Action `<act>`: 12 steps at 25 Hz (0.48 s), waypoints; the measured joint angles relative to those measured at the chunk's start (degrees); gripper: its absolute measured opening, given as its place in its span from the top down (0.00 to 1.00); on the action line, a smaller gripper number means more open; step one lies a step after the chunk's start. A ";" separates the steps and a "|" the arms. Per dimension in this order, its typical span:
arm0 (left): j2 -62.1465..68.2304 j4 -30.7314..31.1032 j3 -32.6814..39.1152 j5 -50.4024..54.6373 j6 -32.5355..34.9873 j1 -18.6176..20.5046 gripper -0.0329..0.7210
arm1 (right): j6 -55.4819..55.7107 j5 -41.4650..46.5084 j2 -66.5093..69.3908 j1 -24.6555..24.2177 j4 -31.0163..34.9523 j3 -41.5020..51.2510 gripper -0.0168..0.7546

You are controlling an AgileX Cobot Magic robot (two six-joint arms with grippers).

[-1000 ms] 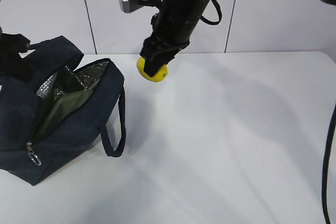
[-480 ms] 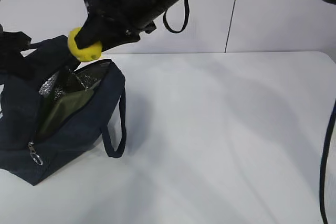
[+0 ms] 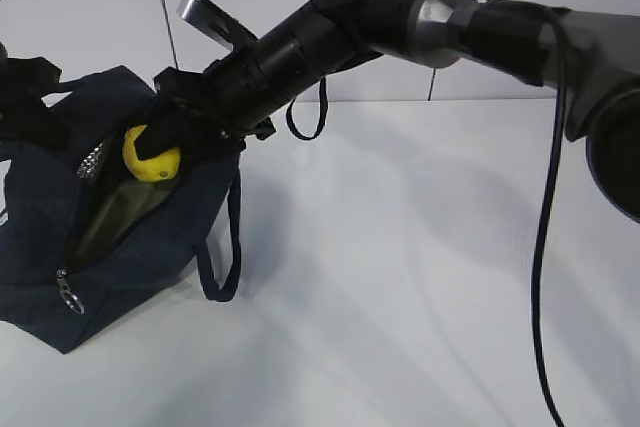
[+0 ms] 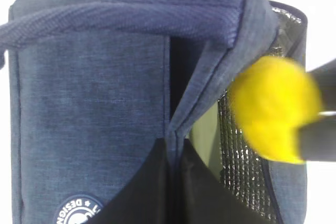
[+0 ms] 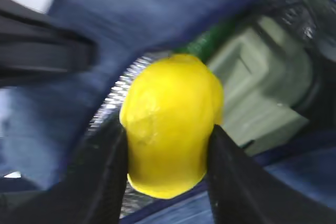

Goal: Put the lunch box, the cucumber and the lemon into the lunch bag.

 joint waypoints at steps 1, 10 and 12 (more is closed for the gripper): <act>0.00 0.00 0.00 0.00 0.00 0.00 0.96 | -0.65 -0.13 0.17 0.10 0.00 0.00 0.57; 0.00 -0.05 0.00 0.00 0.00 0.00 0.96 | -7.36 -0.25 0.22 0.27 4.47 0.00 0.41; 0.00 -0.05 0.00 0.00 0.00 0.00 0.96 | -7.88 0.23 0.22 0.27 4.59 0.00 0.38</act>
